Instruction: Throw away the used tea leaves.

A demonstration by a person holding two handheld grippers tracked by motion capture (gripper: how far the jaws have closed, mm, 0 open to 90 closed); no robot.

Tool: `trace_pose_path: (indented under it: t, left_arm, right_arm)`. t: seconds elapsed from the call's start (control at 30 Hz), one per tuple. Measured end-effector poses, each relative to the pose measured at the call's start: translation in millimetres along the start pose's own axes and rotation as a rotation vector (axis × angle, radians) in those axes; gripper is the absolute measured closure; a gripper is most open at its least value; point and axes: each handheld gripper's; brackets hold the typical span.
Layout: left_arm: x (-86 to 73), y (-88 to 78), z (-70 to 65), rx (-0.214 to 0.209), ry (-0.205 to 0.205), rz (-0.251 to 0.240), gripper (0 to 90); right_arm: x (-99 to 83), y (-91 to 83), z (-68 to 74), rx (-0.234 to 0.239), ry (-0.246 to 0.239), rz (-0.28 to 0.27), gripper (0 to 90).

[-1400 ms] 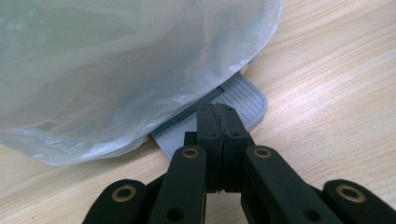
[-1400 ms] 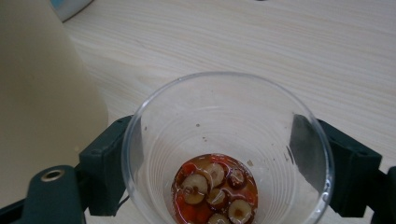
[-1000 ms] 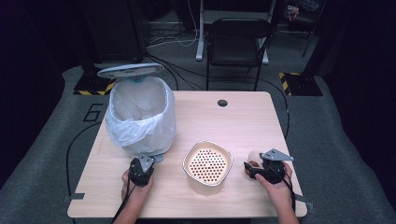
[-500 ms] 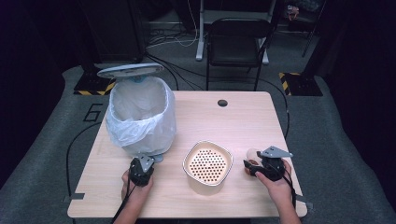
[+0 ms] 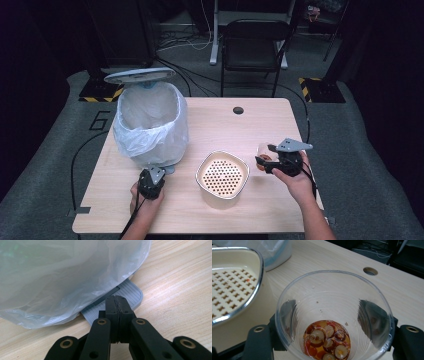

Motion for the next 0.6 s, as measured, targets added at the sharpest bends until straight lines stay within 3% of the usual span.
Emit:
trace_pose_path:
  t: [0.27,0.6]
  left_arm:
    - [0.0,0.0,0.2,-0.002,-0.002,0.000,89.1]
    - [-0.1,-0.1,0.3,-0.005,-0.007,0.000,89.1]
  right_arm:
    - [34.2,11.0,7.6,0.032,-0.094,-0.009,31.8]
    - [73.9,29.2,13.0,0.094,-0.120,-0.069,31.2]
Point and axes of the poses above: each handheld gripper's, and its own axes: y roughly forward along the jaws, x roughly out of its top, z roughly to its left, and after that the axes turned 4 degrees about -x, right-handed
